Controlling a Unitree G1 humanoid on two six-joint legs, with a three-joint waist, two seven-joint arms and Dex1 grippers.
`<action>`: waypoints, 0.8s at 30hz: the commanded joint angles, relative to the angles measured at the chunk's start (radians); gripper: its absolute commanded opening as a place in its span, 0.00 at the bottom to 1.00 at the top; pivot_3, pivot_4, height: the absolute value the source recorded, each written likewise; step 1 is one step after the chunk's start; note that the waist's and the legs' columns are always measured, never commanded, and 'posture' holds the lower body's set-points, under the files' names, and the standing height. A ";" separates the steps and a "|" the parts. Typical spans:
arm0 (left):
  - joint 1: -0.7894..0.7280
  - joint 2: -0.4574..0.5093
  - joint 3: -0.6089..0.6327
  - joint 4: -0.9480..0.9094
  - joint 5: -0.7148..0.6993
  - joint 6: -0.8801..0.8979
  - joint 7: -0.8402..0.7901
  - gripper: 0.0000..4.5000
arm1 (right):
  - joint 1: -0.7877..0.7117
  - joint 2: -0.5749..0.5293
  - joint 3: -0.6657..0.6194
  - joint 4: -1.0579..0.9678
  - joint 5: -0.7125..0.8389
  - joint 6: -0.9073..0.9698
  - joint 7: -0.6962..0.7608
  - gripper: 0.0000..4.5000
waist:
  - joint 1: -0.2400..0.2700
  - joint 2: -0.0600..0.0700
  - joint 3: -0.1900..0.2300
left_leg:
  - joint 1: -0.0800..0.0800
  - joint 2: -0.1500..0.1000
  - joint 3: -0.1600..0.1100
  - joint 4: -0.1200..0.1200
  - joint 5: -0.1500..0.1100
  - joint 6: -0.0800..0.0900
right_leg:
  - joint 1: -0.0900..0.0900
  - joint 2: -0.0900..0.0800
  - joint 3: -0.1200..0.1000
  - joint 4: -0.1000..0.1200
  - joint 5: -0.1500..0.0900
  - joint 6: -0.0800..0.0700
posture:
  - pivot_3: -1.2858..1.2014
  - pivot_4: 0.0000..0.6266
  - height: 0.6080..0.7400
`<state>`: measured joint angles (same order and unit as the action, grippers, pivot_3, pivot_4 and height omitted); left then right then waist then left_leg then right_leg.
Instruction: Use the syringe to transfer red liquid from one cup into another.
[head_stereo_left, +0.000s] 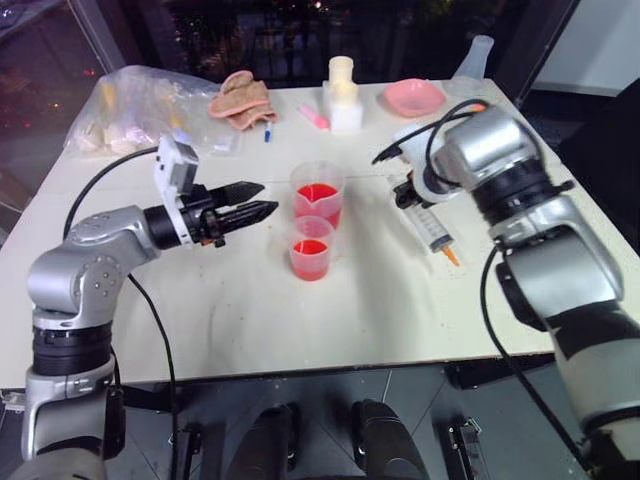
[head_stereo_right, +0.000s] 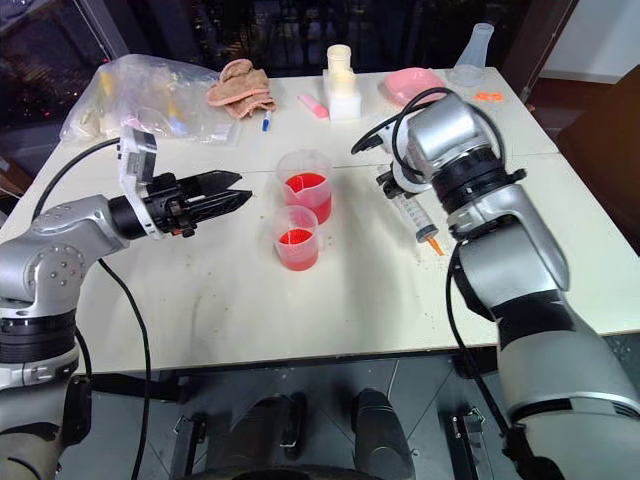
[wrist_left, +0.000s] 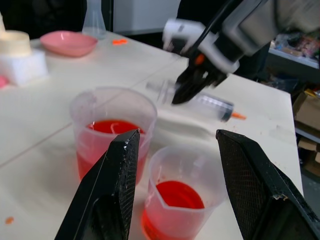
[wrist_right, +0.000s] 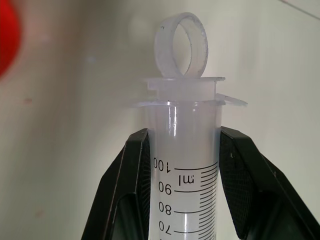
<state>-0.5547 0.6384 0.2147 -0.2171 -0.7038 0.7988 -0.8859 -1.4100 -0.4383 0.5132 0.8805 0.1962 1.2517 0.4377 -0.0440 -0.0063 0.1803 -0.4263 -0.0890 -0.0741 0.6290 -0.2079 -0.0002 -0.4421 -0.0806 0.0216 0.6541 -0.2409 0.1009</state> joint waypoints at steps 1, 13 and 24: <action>0.002 0.033 0.035 -0.039 -0.025 0.003 0.016 0.57 | -0.027 0.025 -0.010 0.118 -0.085 -0.064 0.017 0.31 | 0.000 0.000 0.000 | 0.000 0.000 0.000 0.000 0.000 0.000 | 0.000 0.000 0.000 0.000 0.000 0.000 | 0.52 0.24 1.00; 0.028 0.100 0.052 -0.062 -0.099 0.045 0.027 0.58 | -0.048 0.056 -0.087 0.181 -0.191 -0.089 0.121 0.99 | -0.001 0.000 0.000 | 0.000 0.000 -0.001 0.000 0.000 0.000 | 0.000 0.001 0.000 0.000 0.000 0.000 | 0.52 0.24 1.00; -0.021 0.137 0.056 -0.026 -0.177 0.098 0.012 0.58 | 0.004 -0.262 -0.053 -0.544 -0.104 0.259 0.310 0.99 | 0.010 0.002 0.001 | -0.002 -0.001 -0.002 0.000 0.000 0.000 | -0.001 0.000 -0.002 0.000 0.000 0.000 | 0.52 0.24 1.00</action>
<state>-0.5485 0.7586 0.2368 -0.2360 -0.8573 0.8927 -0.8660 -1.4074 -0.6598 0.4638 0.4943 0.0637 1.4734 0.7199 -0.0339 -0.0045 0.1814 -0.4280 -0.0896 -0.0769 0.6290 -0.2084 -0.0002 -0.4425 -0.0809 0.0185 0.6521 -0.2409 0.1010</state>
